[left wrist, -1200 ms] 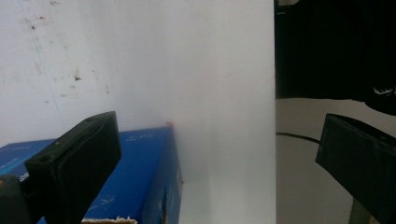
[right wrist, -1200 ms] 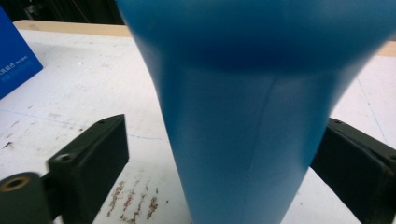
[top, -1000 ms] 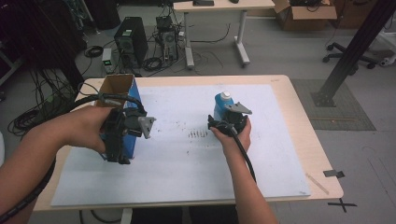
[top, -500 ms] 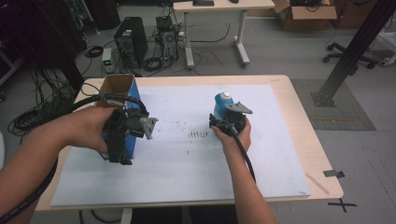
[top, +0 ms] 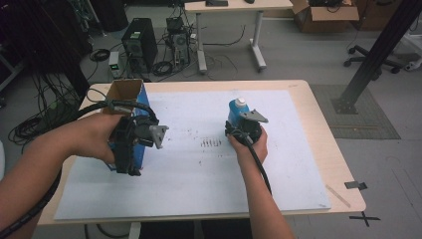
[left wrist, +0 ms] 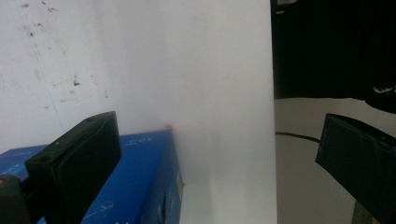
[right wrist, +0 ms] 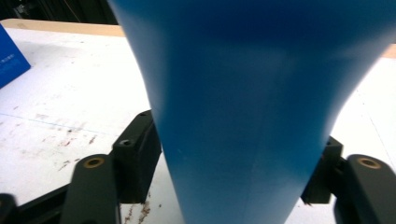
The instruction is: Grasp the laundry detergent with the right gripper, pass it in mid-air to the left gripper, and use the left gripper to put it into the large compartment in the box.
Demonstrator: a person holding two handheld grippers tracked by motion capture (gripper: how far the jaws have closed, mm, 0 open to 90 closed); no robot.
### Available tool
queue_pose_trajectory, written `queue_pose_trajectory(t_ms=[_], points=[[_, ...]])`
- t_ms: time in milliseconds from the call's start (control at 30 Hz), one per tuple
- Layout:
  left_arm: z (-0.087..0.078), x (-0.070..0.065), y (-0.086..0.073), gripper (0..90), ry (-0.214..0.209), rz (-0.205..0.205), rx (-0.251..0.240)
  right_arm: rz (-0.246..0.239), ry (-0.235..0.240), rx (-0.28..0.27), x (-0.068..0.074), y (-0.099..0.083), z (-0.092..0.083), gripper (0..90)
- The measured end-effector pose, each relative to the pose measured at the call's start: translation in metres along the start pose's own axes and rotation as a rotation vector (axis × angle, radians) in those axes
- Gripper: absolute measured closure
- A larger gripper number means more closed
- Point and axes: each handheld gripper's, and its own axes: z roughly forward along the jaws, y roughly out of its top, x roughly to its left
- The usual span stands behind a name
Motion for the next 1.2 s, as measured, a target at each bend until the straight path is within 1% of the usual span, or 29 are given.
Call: queue_pose_trajectory(t_ms=[67, 300, 400, 467, 600, 700, 733, 767, 800, 833, 867, 900, 933, 967, 1033, 1067, 1100, 1133, 1167, 1200], points=[[0.000, 0.000, 0.000, 0.4, 0.001, 0.000, -0.002, -0.001, -0.013, 0.002, -0.001, -0.001, 0.001, 42.1], [0.000, 0.000, 0.000, 0.4, 0.003, -0.004, -0.002, -0.018, -0.020, -0.007, 0.000, -0.003, 0.002, 43.4], [-0.001, 0.000, 0.002, 0.4, 0.005, 0.003, -0.004, -0.023, -0.017, -0.019, -0.001, -0.004, 0.002, 44.1], [-0.001, 0.001, 0.004, 0.4, 0.006, 0.004, -0.002, -0.027, -0.024, -0.027, 0.001, -0.005, 0.002, 44.8], [-0.001, 0.000, 0.007, 0.4, 0.010, 0.008, -0.010, -0.035, -0.017, -0.029, 0.000, -0.006, 0.001, 46.6], [-0.002, -0.001, 0.009, 0.4, 0.010, 0.012, -0.007, -0.038, -0.008, -0.032, -0.001, -0.006, 0.001, 47.2], [-0.003, -0.001, 0.011, 0.4, 0.012, 0.018, -0.005, -0.043, 0.002, -0.032, -0.002, -0.006, 0.001, 47.5], [-0.003, -0.001, 0.011, 0.4, 0.012, 0.018, -0.005, -0.043, 0.002, -0.032, -0.002, -0.006, 0.001, 47.5], [-0.004, -0.002, 0.012, 0.4, 0.014, 0.017, -0.007, -0.046, 0.012, -0.030, -0.004, -0.006, 0.000, 47.6], [-0.004, -0.002, 0.012, 0.4, 0.017, 0.017, -0.009, -0.043, 0.022, -0.029, -0.005, -0.006, 0.000, 47.7], [-0.006, -0.001, 0.013, 0.4, 0.022, 0.016, -0.008, -0.028, 0.040, -0.023, -0.007, -0.005, -0.001, 47.8], [-0.006, -0.001, 0.013, 0.4, 0.022, 0.016, -0.008, -0.028, 0.040, -0.023, -0.007, -0.005, -0.001, 47.8], [-0.007, -0.001, 0.013, 0.4, 0.024, 0.017, -0.010, -0.011, 0.059, -0.026, -0.010, -0.004, -0.003, 47.8], [-0.008, -0.001, 0.014, 0.4, 0.025, 0.012, -0.011, -0.013, 0.074, -0.029, -0.012, -0.003, -0.004, 47.8], [-0.010, -0.001, 0.015, 0.4, 0.029, 0.018, -0.012, -0.028, 0.087, -0.035, -0.014, 0.000, -0.008, 47.8], [-0.012, 0.000, 0.016, 0.4, 0.035, 0.016, -0.012, -0.039, 0.104, -0.042, -0.016, 0.005, -0.014, 47.8], [-0.012, 0.000, 0.016, 0.4, 0.035, 0.016, -0.012, -0.039, 0.104, -0.042, -0.016, 0.005, -0.014, 47.8], [-0.013, 0.000, 0.016, 0.4, 0.034, 0.010, -0.017, -0.060, 0.134, -0.052, -0.019, 0.012, -0.020, 47.7], [-0.014, 0.001, 0.017, 0.4, 0.038, 0.017, -0.014, -0.060, 0.134, -0.052, -0.019, 0.012, -0.020, 47.7], [-0.016, 0.002, 0.020, 0.4, 0.040, 0.021, -0.014, -0.086, 0.153, -0.065, -0.021, 0.019, -0.027, 47.7]])
